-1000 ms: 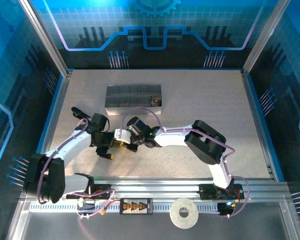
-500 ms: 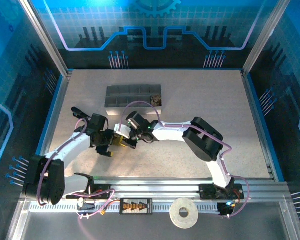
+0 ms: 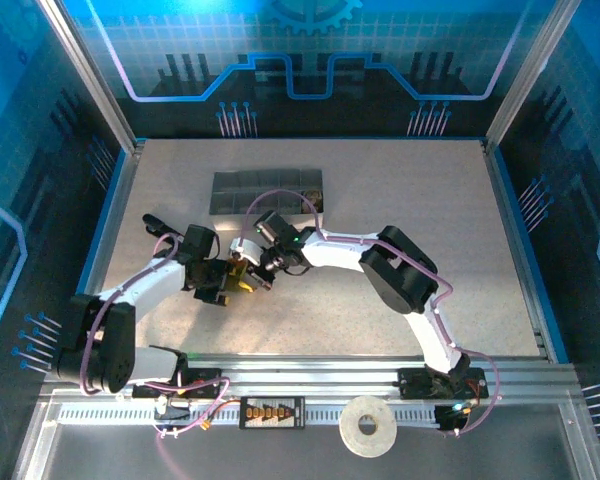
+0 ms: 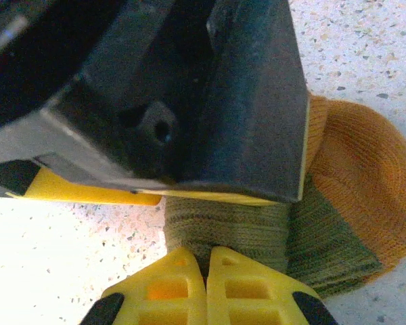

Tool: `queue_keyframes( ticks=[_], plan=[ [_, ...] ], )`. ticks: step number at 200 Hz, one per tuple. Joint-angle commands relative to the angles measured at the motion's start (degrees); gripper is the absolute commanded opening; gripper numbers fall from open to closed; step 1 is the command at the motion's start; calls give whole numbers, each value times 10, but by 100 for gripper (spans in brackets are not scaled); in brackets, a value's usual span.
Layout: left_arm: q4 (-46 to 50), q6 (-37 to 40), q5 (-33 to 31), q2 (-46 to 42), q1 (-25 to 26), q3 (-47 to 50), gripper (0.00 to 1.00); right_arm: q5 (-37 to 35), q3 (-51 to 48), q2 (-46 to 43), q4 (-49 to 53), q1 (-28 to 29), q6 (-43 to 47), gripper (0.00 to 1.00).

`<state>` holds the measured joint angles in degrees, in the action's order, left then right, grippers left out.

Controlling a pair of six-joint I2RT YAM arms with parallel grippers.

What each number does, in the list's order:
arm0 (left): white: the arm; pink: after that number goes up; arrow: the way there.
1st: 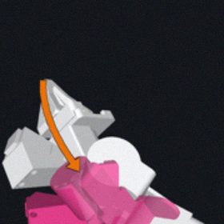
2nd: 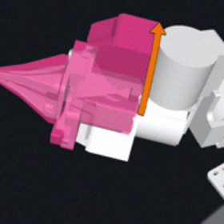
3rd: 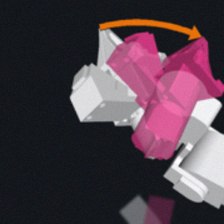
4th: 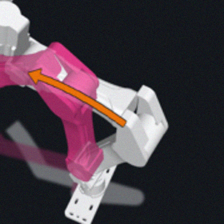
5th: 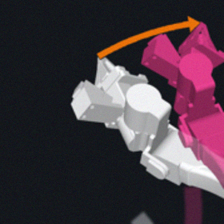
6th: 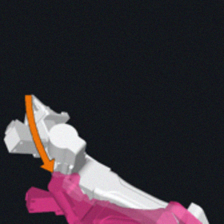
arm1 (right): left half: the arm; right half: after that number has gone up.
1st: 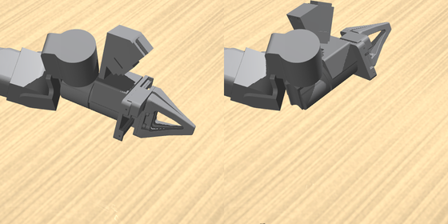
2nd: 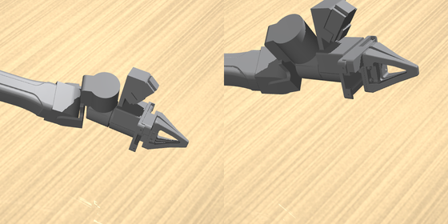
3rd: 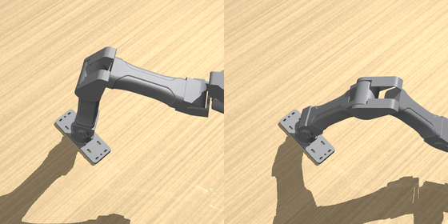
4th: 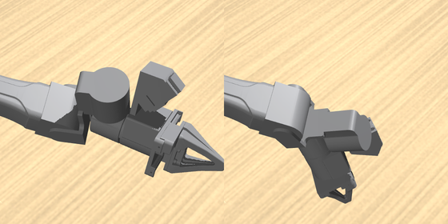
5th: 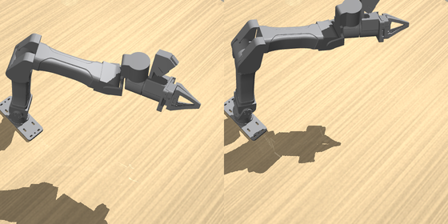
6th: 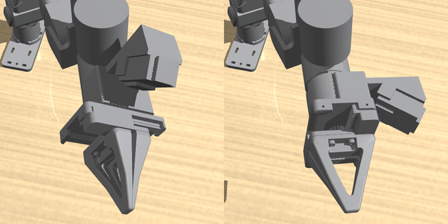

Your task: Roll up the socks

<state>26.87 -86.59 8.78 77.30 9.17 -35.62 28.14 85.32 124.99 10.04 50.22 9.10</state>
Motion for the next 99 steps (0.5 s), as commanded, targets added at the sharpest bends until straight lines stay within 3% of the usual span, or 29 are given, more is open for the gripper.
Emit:
queue_keyframes(
  ticks=[1,23,39,59,74,83,99],
  plan=[
    [177,-49,-49,53,-4,36,54,-34,-45,59,118,0,-20,0],
    [196,-67,-35,90,-3,34,42,-39,-85,25,58,5,-3,12],
    [204,-76,-29,109,-2,32,32,-60,-123,-15,2,14,26,28],
    [208,-81,-23,120,-3,33,14,-129,-198,-91,-111,34,93,42],
    [216,-78,-21,125,-3,31,7,-209,-264,-140,-230,52,153,53],
    [215,-75,-17,128,-3,33,5,-252,-278,-151,-274,58,187,56],
    [225,-70,-16,133,-3,28,0,-289,-263,-154,-268,62,229,57]
  ],
)
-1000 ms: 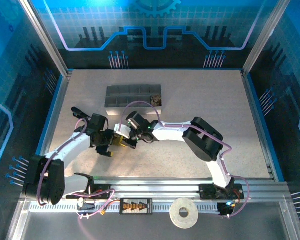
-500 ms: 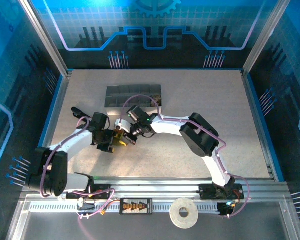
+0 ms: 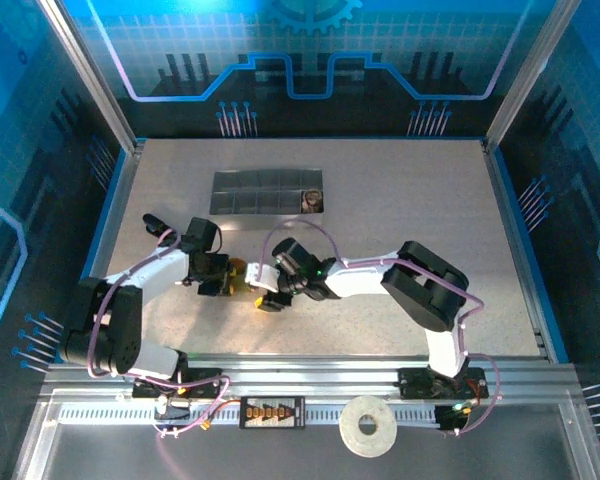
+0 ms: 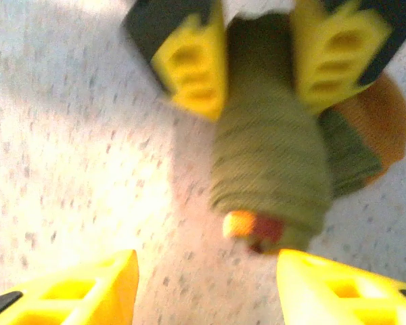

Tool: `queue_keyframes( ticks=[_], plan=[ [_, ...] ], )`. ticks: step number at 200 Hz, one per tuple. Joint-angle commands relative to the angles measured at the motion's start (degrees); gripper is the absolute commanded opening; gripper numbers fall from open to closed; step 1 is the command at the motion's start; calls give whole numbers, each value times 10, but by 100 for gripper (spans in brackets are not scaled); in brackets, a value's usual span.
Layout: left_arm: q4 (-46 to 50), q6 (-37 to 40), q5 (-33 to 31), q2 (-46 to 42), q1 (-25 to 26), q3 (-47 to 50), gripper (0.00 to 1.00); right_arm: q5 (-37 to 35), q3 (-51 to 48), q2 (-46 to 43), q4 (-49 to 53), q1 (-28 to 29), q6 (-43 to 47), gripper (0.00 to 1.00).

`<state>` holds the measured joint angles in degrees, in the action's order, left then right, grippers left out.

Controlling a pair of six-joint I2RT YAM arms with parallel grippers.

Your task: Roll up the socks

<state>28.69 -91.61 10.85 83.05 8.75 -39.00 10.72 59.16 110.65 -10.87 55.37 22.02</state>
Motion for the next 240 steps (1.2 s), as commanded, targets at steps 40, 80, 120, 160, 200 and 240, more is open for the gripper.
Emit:
queue_keyframes(
  ticks=[40,80,120,160,200,240],
  plan=[
    [213,-14,-30,78,1,54,0,-103,19,4,-54,27,163,58],
    [213,-11,-27,81,2,49,0,-99,36,30,-59,34,156,59],
    [203,-2,-20,76,1,47,0,-99,90,72,-13,34,142,55],
    [189,16,-12,16,1,36,2,-99,168,110,115,24,80,14],
    [181,9,5,-109,-4,37,37,-38,190,126,236,18,-10,0],
    [227,17,-16,-217,-30,25,70,-18,182,149,263,18,-100,0]
  ],
)
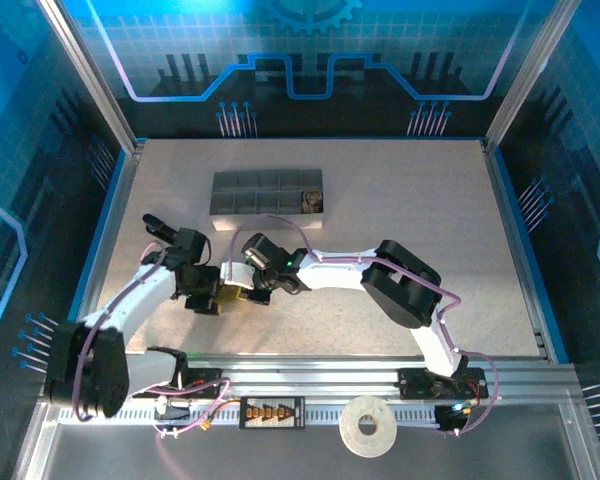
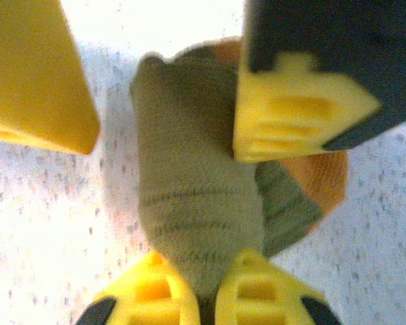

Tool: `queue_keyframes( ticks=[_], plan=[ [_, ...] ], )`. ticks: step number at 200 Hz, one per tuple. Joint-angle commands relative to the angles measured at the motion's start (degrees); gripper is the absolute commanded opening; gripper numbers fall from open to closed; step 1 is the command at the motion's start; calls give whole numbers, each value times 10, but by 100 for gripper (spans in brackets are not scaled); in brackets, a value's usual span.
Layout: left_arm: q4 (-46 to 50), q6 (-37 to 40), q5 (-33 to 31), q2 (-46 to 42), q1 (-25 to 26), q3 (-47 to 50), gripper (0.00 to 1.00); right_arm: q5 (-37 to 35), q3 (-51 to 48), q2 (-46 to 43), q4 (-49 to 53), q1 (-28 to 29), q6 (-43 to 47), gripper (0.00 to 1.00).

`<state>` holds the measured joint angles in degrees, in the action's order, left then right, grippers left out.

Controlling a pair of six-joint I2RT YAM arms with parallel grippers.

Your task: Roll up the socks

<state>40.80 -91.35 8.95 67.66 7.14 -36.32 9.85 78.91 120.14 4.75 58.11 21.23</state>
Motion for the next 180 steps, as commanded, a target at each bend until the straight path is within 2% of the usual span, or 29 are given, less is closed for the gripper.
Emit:
queue_keyframes(
  ticks=[1,21,68,136,180],
  plan=[
    [108,15,2,-65,-16,-2,70,-9,-15,55,108,-9,-95,0],
    [132,29,-10,-102,-35,-6,76,1,-9,69,126,-17,-126,0],
    [99,83,-26,-139,-43,-9,76,43,43,107,200,-32,-157,0],
    [-135,133,31,-98,-26,69,64,135,141,190,302,-71,-265,0],
    [-171,161,7,-59,-9,81,58,187,169,219,321,-96,-335,0]
  ],
)
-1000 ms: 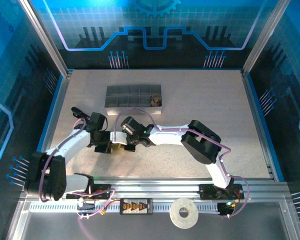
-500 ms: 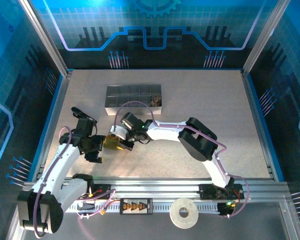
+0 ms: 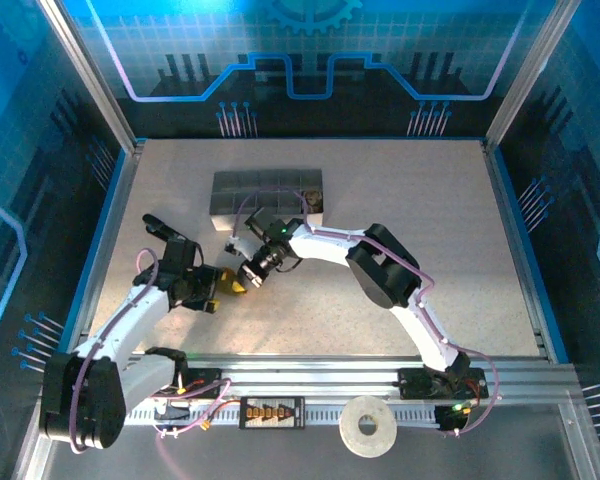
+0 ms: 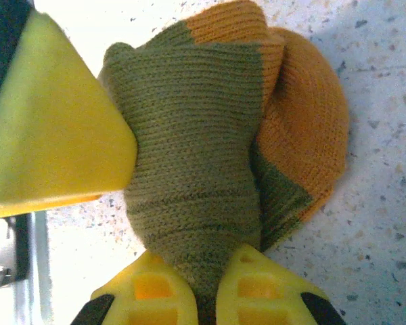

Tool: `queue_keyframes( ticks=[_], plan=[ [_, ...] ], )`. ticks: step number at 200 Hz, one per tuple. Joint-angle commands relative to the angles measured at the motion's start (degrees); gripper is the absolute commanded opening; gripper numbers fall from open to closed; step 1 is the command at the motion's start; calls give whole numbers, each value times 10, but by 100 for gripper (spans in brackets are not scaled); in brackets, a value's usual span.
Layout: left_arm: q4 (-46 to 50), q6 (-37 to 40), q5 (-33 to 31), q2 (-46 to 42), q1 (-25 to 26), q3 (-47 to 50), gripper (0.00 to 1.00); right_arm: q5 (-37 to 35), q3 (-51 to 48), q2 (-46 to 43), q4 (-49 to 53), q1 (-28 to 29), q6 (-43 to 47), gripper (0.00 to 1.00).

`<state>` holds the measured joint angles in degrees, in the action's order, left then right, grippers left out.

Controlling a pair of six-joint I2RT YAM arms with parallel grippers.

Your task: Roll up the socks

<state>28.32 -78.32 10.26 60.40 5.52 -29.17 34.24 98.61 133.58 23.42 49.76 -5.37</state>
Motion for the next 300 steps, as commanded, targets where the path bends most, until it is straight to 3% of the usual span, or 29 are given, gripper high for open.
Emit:
queue_keyframes(
  ticks=[1,34,102,134,168,195,226,240,260,273,300],
  plan=[
    [-47,32,-7,15,7,10,58,-56,-27,85,136,-13,-70,0],
    [-40,51,-28,63,11,7,57,-29,-3,104,150,-22,-107,0],
    [11,61,-96,184,43,-37,64,7,4,111,130,-27,-164,0],
    [8,55,-112,258,66,-70,52,12,2,106,118,-29,-180,0],
    [18,61,-111,290,71,-76,19,1,-39,57,60,-30,-188,28],
    [33,54,-78,247,72,-73,0,-56,-132,-64,-45,-36,-200,40],
    [99,-14,27,168,73,-121,0,-158,-247,-223,-135,-60,-280,51],
    [130,-35,51,145,74,-163,0,-194,-263,-270,-113,-72,-351,66],
    [136,-70,93,139,71,-211,0,-163,-268,-307,-78,-83,-439,72],
    [123,-96,118,145,71,-235,0,-180,-272,-333,-53,-74,-489,73],
    [95,-146,147,164,72,-288,0,-174,-289,-368,-81,-58,-655,88]
  ],
)
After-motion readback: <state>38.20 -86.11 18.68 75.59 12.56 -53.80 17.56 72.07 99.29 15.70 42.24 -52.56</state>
